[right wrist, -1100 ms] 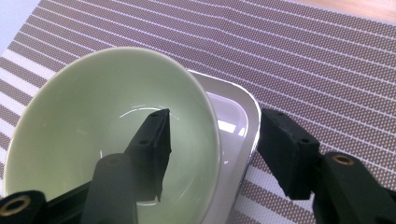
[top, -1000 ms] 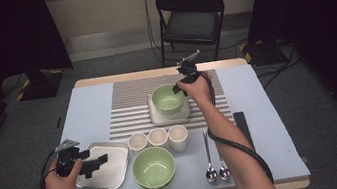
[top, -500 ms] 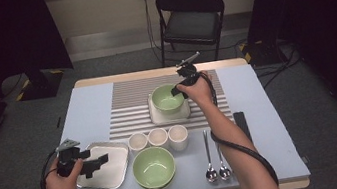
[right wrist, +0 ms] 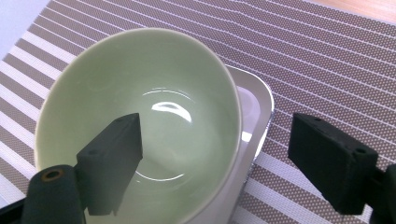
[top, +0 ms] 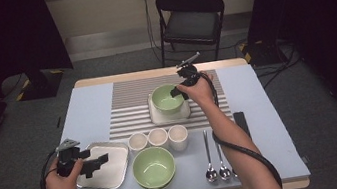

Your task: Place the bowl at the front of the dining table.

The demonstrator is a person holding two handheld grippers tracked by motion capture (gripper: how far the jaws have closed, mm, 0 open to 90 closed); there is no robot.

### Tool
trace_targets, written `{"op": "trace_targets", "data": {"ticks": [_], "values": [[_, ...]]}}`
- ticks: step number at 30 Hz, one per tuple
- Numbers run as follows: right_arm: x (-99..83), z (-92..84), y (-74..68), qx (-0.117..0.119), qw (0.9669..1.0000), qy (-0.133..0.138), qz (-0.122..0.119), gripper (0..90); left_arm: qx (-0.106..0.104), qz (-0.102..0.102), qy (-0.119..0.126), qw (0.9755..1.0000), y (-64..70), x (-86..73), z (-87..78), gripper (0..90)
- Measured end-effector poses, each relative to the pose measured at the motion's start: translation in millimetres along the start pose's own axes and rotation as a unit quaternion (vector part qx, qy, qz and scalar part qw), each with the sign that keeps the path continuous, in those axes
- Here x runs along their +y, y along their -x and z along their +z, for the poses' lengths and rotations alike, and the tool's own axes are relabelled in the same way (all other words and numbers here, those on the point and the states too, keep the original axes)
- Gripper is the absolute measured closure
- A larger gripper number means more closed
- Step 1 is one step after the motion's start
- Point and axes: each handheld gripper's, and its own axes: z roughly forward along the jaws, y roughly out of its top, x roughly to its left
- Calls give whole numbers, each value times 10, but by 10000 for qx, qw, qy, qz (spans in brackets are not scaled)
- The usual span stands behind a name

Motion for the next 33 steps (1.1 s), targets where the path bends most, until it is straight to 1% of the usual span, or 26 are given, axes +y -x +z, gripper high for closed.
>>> {"op": "trace_targets", "data": {"ticks": [2, 3, 6, 9, 12, 17, 22, 24, 25, 27, 31, 32, 33], "values": [[-8, -3, -8, 74, 10000, -5, 47, 164, -2, 22, -8, 10000, -1, 1, 0, 174], [-13, -3, -7, 72, 10000, -11, 38, 164, 4, 23, -10, 10000, 1, 1, 1, 174], [-22, -6, -9, 140, 9998, 1, 114, 162, -2, 14, -4, 10000, 7, 3, 4, 174], [-14, -40, -13, 179, 9998, 84, 50, 159, -8, 8, -23, 10000, 12, 2, 13, 174], [-13, -65, -16, 152, 9999, 65, 26, 160, -18, 6, -29, 10000, 13, 1, 19, 174], [-26, -109, -12, 140, 9998, 110, 22, 160, -53, 9, -28, 10000, 19, 4, 20, 174], [-60, -143, 10, 226, 9996, 132, 49, 159, -40, 17, -39, 10000, 27, 5, 25, 174], [-72, -160, 9, 221, 9996, 139, 68, 159, -32, 19, -41, 10000, 31, 5, 25, 174], [-76, -168, 13, 225, 9997, 137, 16, 159, -38, 9, -43, 10000, 34, 6, 27, 174], [-86, -190, 13, 238, 9996, 149, -12, 159, -35, -3, -55, 10000, 43, 7, 31, 174], [-97, -225, 11, 238, 9996, 152, -85, 159, -37, 48, -60, 10000, 55, 16, 28, 173], [-100, -234, 9, 274, 9994, 151, -117, 159, -44, 53, -55, 10000, 58, 20, 25, 173], [-102, -242, 4, 263, 9994, 165, -120, 159, -17, 68, -62, 10000, 60, 24, 19, 174]]}}
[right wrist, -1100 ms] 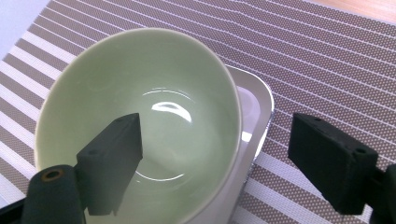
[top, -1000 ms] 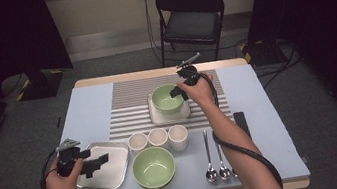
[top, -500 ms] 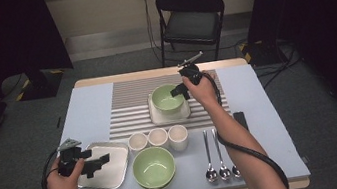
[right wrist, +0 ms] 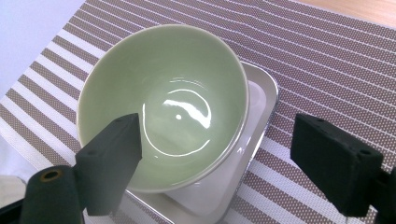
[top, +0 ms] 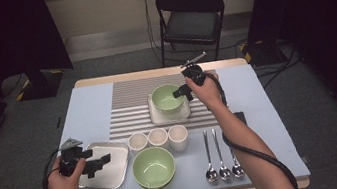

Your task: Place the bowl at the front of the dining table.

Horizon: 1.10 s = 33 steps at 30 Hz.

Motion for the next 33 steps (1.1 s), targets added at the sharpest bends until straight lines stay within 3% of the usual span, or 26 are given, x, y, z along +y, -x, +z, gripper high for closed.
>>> {"op": "trace_targets", "data": {"ticks": [16, 33], "values": [[-74, -145, 23, 70, 9999, 93, -64, 159, 22, 74, -50, 10000, 54, 46, -15, 173], [-181, -230, 39, 60, 9999, 68, -138, 159, -117, 157, -83, 9998, 133, 120, 16, 173]]}}
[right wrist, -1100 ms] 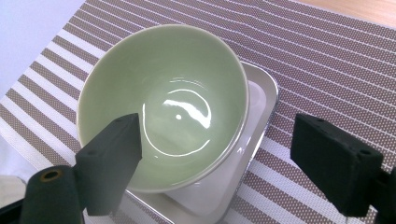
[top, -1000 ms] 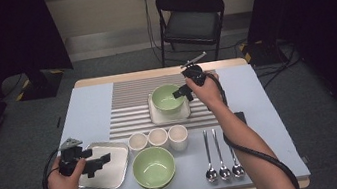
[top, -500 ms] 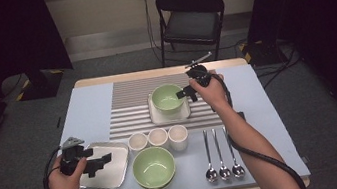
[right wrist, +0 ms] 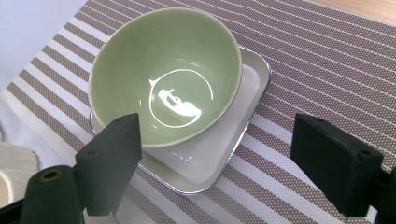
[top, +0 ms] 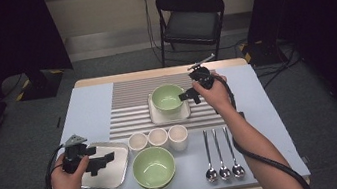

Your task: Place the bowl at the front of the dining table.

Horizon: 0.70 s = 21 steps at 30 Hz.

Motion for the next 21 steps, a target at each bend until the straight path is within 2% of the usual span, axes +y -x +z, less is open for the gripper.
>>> {"op": "trace_targets", "data": {"ticks": [3, 11, 18, 21], "values": [[-6, -30, -5, -1, 10000, 35, -19, 159, -26, 64, -45, 10000, 10, 18, 18, 173], [-41, -107, 6, 16, 10000, 21, -34, 160, -118, 65, -8, 9999, 58, 90, 58, 173], [-90, -125, 25, 34, 10000, -3, -38, 159, -125, 173, -57, 9998, 86, 136, 93, 173], [-107, -131, 25, 43, 10000, 6, -46, 160, -179, 160, -45, 9997, 95, 152, 107, 173]]}}
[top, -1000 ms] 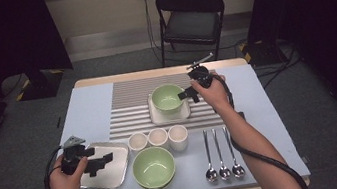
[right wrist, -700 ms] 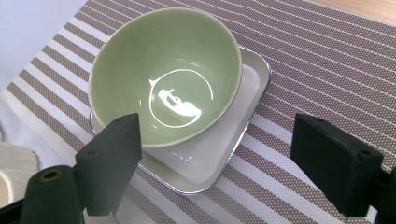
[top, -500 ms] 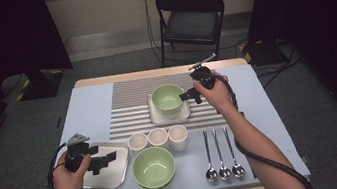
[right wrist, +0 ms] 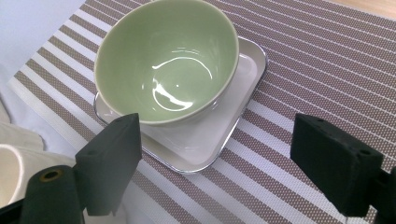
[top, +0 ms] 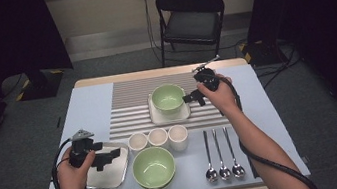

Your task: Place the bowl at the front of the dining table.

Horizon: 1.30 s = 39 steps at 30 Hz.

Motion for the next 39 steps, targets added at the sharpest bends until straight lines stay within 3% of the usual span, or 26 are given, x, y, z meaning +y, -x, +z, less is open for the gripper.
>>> {"op": "trace_targets", "data": {"ticks": [27, 39], "values": [[-160, -103, 48, 93, 9999, 61, 67, 160, -217, 416, -75, 9989, 296, 323, 70, 173], [-214, -186, 47, 59, 10000, 43, 13, 160, -265, 495, -100, 9984, 417, 437, 124, 173]]}}
